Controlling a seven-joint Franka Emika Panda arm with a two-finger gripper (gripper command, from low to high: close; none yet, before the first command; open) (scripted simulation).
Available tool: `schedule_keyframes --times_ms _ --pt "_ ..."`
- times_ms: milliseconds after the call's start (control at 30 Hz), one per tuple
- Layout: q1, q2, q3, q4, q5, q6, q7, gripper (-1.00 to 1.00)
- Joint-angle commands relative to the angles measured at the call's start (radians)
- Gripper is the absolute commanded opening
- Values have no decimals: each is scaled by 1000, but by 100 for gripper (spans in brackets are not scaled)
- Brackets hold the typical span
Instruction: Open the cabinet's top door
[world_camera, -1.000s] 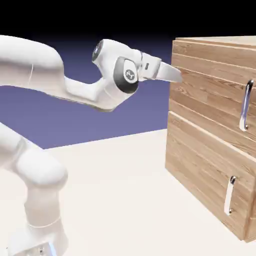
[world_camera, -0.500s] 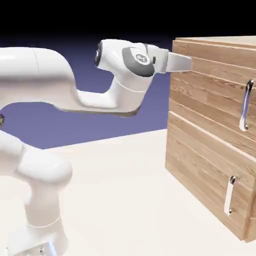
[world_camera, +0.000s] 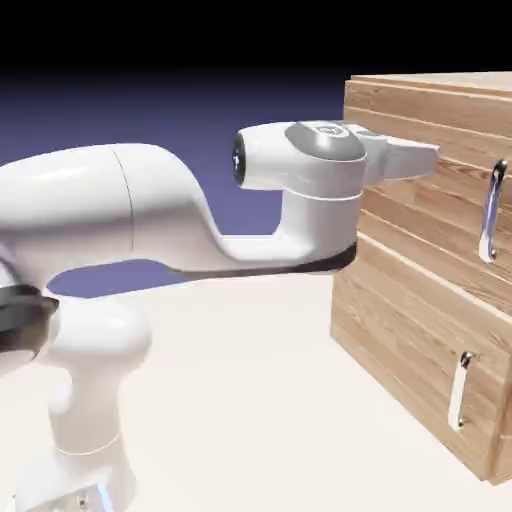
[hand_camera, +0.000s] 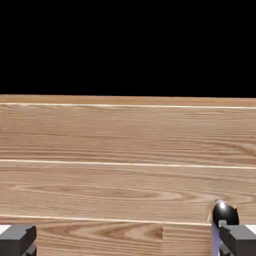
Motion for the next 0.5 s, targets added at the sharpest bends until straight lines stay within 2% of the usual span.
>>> schedule_keyframes --times_ms 0,333,467 --pt "18 -7 -20 12 -44 0 29 100" --pt "195 -79 -219 127 -478 -2 321 100" --pt "275 -72 -264 193 -496 -4 330 100"
